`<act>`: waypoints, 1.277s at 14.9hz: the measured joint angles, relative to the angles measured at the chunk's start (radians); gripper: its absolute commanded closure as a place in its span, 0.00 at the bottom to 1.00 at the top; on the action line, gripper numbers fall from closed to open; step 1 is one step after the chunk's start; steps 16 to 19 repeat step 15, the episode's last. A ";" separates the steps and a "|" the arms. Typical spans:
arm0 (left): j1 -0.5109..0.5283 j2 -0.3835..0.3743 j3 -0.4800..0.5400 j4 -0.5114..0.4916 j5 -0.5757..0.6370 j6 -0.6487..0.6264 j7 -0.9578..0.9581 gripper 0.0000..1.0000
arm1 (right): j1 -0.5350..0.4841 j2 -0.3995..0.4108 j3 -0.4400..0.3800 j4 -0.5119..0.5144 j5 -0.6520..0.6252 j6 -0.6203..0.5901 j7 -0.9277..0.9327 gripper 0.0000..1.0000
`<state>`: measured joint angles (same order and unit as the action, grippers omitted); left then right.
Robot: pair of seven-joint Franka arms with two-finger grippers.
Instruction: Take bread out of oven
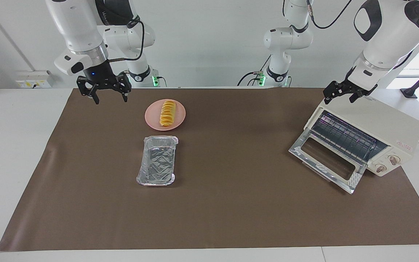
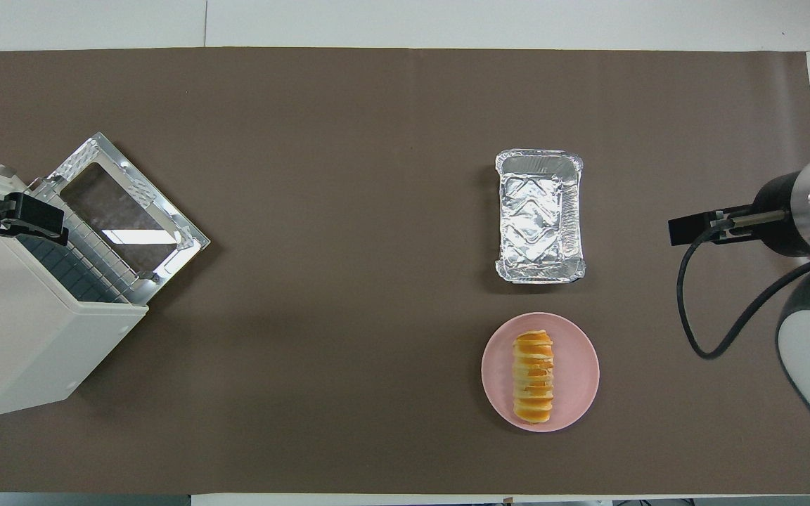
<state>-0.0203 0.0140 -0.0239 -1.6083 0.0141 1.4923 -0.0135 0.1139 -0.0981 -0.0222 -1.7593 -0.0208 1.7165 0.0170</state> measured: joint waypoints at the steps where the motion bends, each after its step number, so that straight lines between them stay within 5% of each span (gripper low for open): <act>1: 0.000 0.000 0.000 0.000 0.000 0.000 0.000 0.00 | -0.005 0.018 0.000 0.019 -0.003 -0.015 0.000 0.00; 19: 0.000 0.000 0.000 0.000 0.000 0.000 0.000 0.00 | -0.069 0.043 0.001 0.034 -0.004 -0.125 -0.001 0.00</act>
